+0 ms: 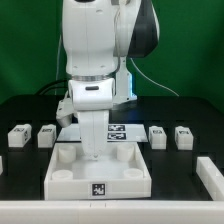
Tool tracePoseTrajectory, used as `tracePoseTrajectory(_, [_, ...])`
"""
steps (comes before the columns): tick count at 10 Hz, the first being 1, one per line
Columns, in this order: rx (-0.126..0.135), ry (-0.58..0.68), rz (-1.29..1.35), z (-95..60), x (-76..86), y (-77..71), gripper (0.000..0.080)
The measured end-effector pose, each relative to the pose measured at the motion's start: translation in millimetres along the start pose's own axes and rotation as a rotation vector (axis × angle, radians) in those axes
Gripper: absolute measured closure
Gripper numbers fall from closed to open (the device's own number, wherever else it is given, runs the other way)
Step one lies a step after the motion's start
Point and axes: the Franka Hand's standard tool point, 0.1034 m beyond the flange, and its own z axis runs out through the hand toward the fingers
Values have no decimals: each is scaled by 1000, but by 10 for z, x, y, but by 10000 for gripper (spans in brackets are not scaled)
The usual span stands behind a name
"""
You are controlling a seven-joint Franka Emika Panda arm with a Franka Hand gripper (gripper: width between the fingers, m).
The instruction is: Assemble one leg
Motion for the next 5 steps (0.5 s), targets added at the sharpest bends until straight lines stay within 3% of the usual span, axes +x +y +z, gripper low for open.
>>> tracePoseTrajectory(1, [0, 0, 0, 1, -1, -1, 562])
tracePoseTrajectory(2, [-7, -1, 0, -10, -5, 15, 731])
tracePoseTrajectory(5, [-17, -2, 1, -19, -8, 35, 738])
